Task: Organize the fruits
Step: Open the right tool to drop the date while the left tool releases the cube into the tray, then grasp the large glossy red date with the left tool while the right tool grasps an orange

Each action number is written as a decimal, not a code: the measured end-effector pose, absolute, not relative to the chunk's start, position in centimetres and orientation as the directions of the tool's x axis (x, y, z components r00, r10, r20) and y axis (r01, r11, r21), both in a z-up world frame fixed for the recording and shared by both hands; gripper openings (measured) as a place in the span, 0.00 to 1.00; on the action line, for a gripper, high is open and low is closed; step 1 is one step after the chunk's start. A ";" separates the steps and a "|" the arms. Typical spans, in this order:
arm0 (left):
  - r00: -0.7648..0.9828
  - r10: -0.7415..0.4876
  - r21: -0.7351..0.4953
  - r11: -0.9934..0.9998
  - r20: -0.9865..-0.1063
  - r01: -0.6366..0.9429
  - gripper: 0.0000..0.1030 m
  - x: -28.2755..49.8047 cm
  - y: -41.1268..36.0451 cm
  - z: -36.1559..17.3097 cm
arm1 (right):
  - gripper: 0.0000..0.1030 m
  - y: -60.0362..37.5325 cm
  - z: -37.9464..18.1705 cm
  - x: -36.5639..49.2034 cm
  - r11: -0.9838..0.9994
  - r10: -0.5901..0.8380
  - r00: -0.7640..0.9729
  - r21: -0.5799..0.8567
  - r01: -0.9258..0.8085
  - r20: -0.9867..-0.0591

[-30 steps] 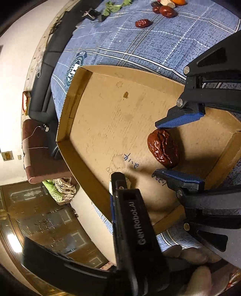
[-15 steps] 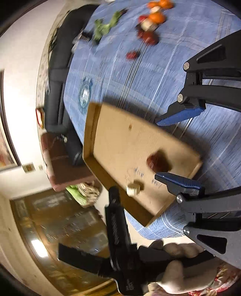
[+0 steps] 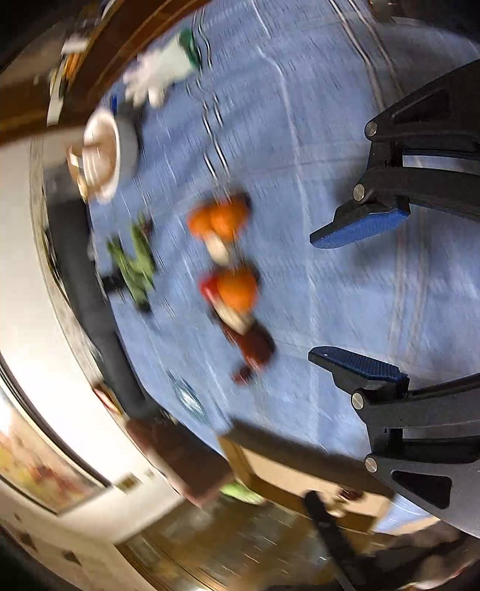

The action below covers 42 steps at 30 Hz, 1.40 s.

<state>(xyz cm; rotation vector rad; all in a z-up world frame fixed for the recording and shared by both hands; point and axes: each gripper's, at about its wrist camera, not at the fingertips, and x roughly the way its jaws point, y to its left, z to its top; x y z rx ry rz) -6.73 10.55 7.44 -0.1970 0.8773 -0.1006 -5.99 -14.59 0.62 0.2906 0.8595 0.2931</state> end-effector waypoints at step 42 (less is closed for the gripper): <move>0.594 -0.251 -0.138 0.963 -0.765 0.230 0.36 4.4 1.5 0.9 | 0.44 -16.6 -2.7 2.7 0.964 0.241 0.650 0.256 -0.074 -0.720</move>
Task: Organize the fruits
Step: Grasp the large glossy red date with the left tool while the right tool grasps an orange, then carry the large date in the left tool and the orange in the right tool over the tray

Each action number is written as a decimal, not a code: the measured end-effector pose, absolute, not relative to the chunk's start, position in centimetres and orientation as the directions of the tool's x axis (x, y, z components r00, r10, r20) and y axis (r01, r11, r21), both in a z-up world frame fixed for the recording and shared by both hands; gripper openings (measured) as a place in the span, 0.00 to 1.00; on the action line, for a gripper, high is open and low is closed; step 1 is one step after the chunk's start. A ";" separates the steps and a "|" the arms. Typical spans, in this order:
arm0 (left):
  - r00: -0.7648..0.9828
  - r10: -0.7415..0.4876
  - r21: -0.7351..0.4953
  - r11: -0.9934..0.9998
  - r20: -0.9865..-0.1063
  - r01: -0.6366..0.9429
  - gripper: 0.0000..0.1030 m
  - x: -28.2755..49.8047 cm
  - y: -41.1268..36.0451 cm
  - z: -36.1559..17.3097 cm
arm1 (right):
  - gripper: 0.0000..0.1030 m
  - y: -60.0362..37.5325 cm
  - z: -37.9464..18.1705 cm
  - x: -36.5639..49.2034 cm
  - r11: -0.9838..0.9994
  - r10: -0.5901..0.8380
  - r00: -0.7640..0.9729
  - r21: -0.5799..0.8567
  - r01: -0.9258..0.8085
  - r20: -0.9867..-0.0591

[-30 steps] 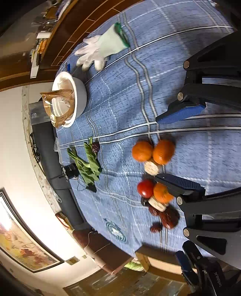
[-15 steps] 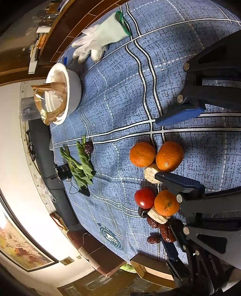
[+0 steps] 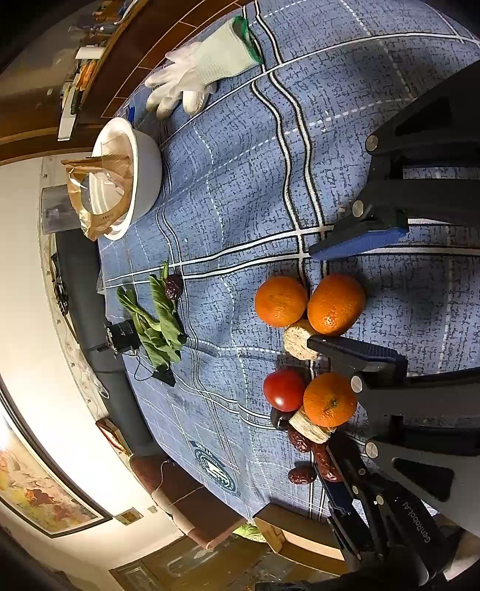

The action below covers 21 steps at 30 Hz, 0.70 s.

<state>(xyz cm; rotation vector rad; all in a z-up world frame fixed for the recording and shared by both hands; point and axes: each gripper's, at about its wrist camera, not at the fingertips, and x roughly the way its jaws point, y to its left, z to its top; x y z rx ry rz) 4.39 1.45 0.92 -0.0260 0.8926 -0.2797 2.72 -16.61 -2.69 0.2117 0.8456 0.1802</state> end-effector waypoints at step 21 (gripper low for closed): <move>0.616 -0.253 -0.128 0.962 -0.746 0.241 0.32 2.2 1.0 2.2 | 0.31 -16.3 -1.9 1.6 0.965 0.238 0.657 0.253 -0.074 -0.715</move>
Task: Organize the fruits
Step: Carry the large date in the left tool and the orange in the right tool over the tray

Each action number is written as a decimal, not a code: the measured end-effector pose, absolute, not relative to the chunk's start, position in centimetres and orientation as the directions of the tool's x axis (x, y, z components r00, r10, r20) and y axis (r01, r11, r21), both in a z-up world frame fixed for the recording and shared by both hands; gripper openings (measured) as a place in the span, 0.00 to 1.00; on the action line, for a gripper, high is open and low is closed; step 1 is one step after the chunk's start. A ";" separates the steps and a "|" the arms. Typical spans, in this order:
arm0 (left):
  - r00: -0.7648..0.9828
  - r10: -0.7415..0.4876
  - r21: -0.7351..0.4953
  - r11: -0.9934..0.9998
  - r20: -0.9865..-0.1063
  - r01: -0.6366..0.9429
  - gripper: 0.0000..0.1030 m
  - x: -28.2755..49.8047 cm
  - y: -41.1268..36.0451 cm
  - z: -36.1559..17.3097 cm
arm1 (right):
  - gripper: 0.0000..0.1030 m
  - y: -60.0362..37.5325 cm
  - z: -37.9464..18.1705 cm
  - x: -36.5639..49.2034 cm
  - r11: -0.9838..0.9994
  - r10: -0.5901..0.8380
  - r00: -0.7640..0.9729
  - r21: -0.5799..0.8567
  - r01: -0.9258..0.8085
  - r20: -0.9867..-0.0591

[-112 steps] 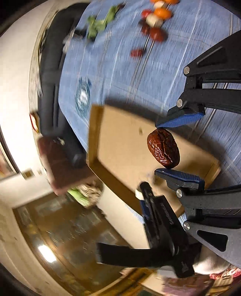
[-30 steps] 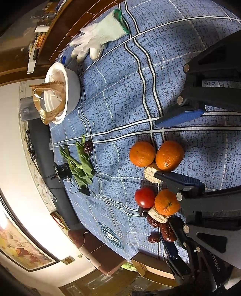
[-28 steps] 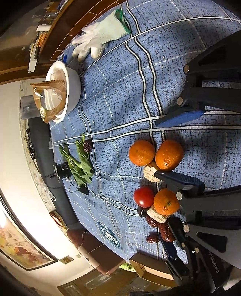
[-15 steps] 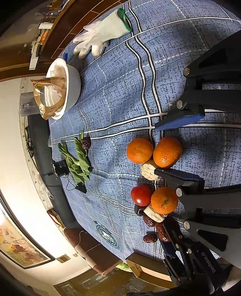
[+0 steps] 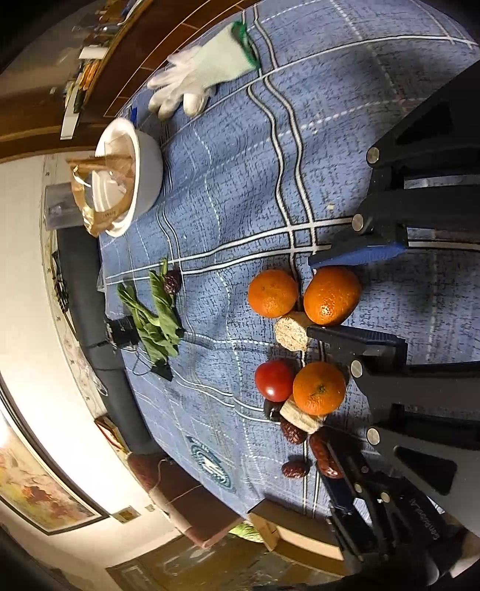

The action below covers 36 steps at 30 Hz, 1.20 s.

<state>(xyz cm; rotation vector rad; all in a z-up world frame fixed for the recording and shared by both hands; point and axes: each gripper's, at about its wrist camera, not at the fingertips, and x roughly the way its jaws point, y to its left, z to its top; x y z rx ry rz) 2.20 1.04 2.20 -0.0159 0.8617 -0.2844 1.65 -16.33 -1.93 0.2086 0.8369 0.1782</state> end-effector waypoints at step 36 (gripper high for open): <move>0.555 0.106 -0.102 0.938 -0.825 -0.331 0.33 -4.9 31.8 3.5 | 0.33 17.0 0.5 -4.6 0.734 0.565 0.342 0.268 -0.625 -0.751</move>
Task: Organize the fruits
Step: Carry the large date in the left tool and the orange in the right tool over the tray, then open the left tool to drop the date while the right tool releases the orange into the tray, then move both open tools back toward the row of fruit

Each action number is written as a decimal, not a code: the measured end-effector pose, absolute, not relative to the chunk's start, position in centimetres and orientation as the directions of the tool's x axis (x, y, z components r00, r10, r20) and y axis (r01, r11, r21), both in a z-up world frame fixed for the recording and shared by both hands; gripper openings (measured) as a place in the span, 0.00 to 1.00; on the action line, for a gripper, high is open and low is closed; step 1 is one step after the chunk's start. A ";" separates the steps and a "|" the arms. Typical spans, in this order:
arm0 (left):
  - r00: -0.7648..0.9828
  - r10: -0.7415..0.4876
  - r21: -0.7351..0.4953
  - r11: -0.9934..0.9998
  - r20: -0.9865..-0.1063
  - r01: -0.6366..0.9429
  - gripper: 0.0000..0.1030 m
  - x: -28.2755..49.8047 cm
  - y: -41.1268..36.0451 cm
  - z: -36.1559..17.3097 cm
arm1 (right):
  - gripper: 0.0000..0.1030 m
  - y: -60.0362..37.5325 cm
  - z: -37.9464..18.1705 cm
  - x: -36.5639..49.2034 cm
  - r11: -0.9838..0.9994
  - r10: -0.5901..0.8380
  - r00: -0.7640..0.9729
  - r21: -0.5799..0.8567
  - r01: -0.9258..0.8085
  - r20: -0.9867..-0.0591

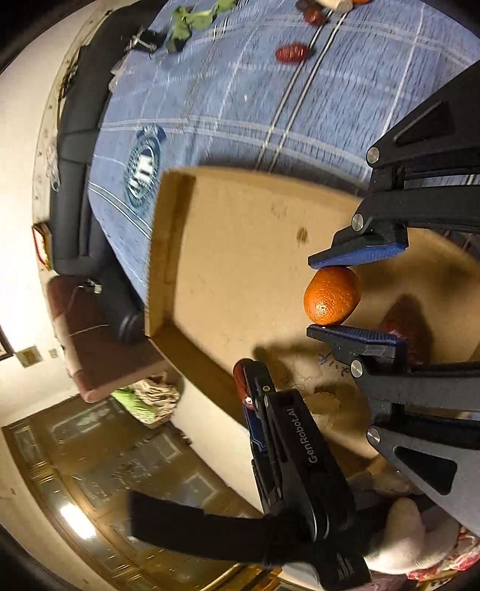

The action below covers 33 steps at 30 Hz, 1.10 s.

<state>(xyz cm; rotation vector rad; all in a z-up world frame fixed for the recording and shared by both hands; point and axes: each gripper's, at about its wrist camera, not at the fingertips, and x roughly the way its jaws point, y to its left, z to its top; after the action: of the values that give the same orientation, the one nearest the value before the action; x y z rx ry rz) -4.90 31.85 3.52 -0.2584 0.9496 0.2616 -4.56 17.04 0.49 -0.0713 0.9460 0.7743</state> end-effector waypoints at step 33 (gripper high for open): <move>0.768 -0.062 -0.229 0.967 -0.637 -0.112 0.44 -10.2 18.1 12.0 | 0.43 -8.4 6.1 -6.2 0.867 0.498 0.609 0.366 -0.338 -0.617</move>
<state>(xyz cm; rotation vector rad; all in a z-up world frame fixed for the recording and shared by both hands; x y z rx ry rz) -10.16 18.15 12.04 -0.2623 0.6967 0.0278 -6.16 -8.41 6.14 0.2214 0.7779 0.4875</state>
